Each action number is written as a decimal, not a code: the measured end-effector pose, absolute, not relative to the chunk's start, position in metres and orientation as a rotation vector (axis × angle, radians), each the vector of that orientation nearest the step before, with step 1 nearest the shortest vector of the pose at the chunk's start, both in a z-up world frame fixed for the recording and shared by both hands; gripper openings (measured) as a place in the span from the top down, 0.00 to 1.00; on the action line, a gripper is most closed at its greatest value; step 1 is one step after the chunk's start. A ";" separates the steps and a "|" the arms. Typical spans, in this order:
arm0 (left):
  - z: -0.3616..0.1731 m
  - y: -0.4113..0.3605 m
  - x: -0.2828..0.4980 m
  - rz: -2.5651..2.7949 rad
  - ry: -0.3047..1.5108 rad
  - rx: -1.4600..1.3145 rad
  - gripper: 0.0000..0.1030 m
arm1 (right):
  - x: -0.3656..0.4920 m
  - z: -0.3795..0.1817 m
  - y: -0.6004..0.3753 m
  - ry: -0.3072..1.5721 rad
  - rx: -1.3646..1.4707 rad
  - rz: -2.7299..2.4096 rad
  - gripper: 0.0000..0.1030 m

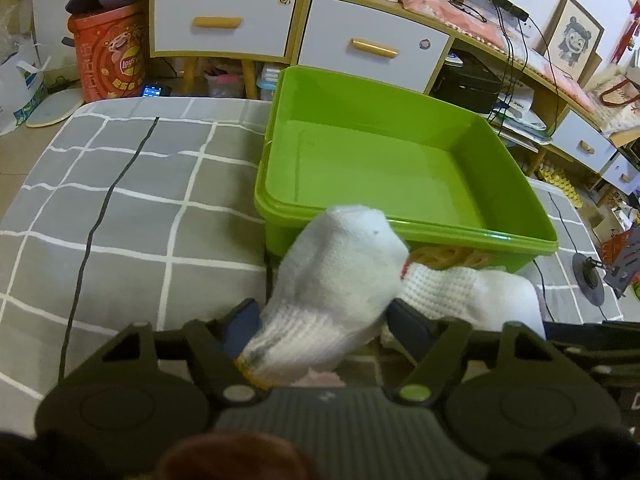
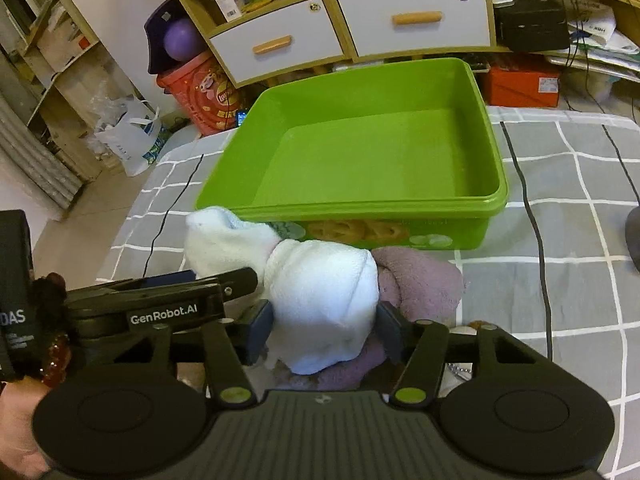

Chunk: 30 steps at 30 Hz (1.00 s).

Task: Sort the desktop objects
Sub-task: 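Close the left gripper on a yellow-cuffed glove while the right gripper grasps a white glove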

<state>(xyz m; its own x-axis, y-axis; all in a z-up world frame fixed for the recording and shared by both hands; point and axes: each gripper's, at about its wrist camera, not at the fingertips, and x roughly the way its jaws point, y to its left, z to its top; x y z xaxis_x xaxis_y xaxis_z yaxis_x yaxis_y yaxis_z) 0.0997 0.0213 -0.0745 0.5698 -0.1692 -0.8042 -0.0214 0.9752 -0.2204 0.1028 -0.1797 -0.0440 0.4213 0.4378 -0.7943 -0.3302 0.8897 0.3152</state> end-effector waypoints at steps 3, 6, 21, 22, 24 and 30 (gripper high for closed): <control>-0.073 0.022 0.099 -0.090 0.962 -0.223 0.39 | 0.102 -0.042 -0.179 1.023 0.122 0.476 0.47; -0.070 0.024 0.098 -0.091 0.964 -0.241 0.45 | 0.102 -0.040 -0.180 1.017 0.132 0.470 0.49; -0.052 0.029 0.087 -0.090 0.968 -0.289 0.60 | 0.090 -0.020 -0.180 0.978 0.115 0.456 0.55; -0.050 0.029 0.085 -0.090 0.966 -0.291 0.62 | 0.089 -0.018 -0.180 0.975 0.113 0.454 0.55; -0.046 0.030 0.083 -0.091 0.962 -0.295 0.63 | 0.087 -0.014 -0.180 0.966 0.113 0.452 0.55; -0.040 0.030 0.077 -0.086 0.954 -0.290 0.63 | 0.083 -0.009 -0.182 0.957 0.119 0.446 0.55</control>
